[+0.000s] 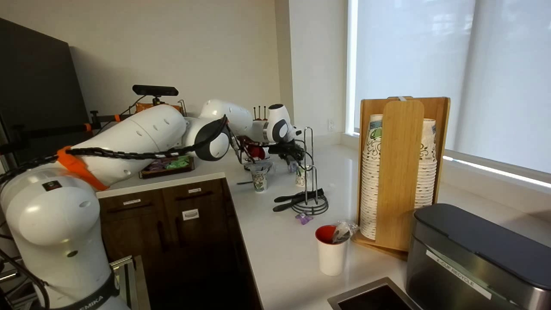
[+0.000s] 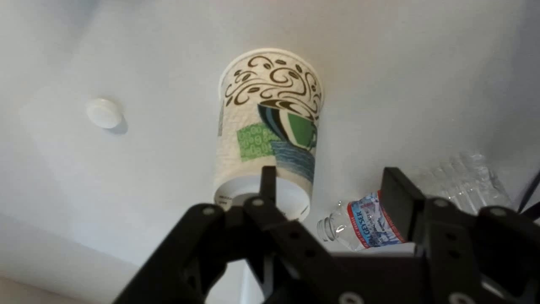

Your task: Put the cup on the silver object

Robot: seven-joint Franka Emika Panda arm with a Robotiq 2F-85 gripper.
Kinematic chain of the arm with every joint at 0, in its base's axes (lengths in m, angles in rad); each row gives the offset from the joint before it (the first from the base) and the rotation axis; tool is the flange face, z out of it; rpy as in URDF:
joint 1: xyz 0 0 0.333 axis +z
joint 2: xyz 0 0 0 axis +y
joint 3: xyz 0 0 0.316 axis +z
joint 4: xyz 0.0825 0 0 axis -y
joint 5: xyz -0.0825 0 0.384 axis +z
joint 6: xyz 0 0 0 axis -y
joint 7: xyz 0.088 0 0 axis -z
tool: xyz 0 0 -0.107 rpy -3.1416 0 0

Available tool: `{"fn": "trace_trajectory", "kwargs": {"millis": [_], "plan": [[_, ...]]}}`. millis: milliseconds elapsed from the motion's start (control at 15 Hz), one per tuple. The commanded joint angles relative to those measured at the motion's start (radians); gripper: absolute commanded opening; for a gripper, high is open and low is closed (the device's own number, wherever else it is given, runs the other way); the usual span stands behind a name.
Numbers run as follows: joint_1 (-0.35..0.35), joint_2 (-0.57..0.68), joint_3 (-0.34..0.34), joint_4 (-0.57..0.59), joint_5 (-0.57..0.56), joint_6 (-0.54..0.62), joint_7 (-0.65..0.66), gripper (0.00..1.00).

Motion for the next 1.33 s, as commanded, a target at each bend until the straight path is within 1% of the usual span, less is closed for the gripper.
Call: {"fn": "trace_trajectory", "kwargs": {"millis": [0,67,200,267,333,400,467,600,667,800,933,1000,1133,1267], "plan": [[0.007,0.005,-0.002,0.019,0.0,-0.027,0.006,0.67],[0.011,0.007,-0.009,0.022,-0.007,-0.012,0.011,0.87],[0.011,0.01,-0.011,0.026,-0.012,0.011,0.004,0.99],[0.013,0.01,-0.017,0.027,-0.02,0.016,0.002,1.0],[0.002,0.0,-0.002,0.008,-0.004,0.006,-0.001,0.89],[0.003,0.0,-0.004,0.009,-0.006,0.01,-0.001,0.98],[0.004,0.0,-0.006,0.009,-0.006,0.011,-0.001,1.0],[0.005,0.0,-0.009,0.009,-0.006,0.011,-0.002,1.0],[0.003,0.016,-0.002,0.02,-0.009,0.055,-0.026,1.0],[-0.011,0.05,0.019,0.047,-0.024,0.131,-0.164,1.0],[-0.038,0.071,0.068,0.054,0.0,0.18,-0.3,1.0],[-0.058,0.085,0.106,0.059,0.018,0.196,-0.371,1.0],[-0.091,0.112,0.174,0.071,0.048,0.206,-0.469,1.0],[-0.115,0.125,0.223,0.074,0.057,0.197,-0.532,1.0]]}}
